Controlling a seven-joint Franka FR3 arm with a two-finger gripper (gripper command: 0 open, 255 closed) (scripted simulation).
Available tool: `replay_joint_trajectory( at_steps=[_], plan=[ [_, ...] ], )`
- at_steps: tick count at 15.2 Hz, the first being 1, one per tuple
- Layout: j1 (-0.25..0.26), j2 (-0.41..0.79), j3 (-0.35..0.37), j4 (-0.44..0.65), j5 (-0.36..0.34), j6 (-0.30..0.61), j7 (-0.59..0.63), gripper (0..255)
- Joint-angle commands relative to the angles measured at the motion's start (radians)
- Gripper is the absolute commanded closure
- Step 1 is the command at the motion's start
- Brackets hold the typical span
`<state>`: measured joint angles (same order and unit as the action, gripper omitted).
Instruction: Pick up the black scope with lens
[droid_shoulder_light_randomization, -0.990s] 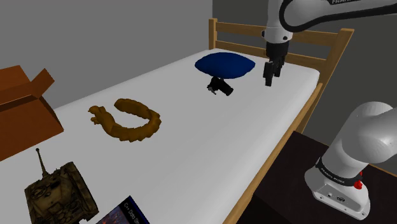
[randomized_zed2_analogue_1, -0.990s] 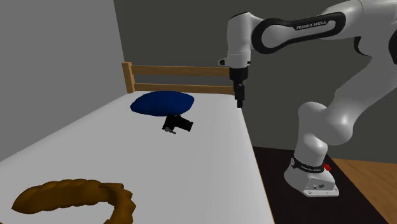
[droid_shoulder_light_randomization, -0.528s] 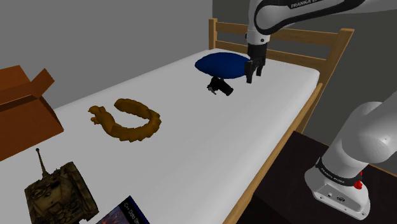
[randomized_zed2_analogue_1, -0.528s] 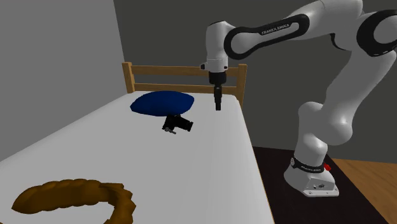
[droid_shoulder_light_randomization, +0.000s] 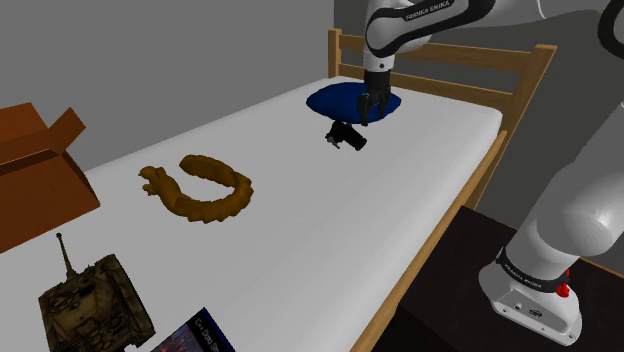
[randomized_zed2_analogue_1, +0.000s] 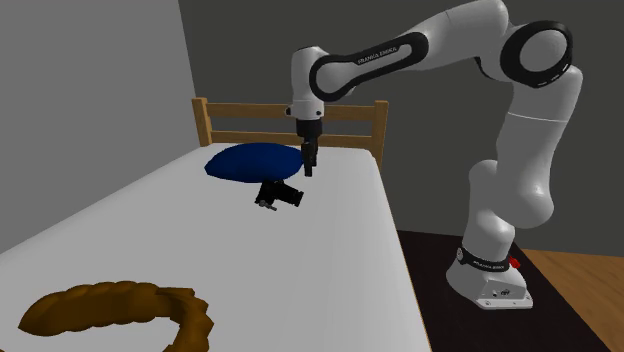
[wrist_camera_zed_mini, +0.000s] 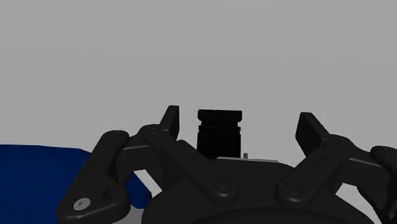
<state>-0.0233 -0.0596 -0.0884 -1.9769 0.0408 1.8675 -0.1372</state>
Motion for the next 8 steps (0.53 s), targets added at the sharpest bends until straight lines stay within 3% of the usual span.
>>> replay_joint_trajectory(
  at_steps=[1,8],
  plan=[
    [-0.001,0.079,-0.004,0.076,0.023,0.009,-0.005,0],
    [-0.028,0.360,-0.010,0.392,0.103,-0.013,-0.028,0]
  ],
)
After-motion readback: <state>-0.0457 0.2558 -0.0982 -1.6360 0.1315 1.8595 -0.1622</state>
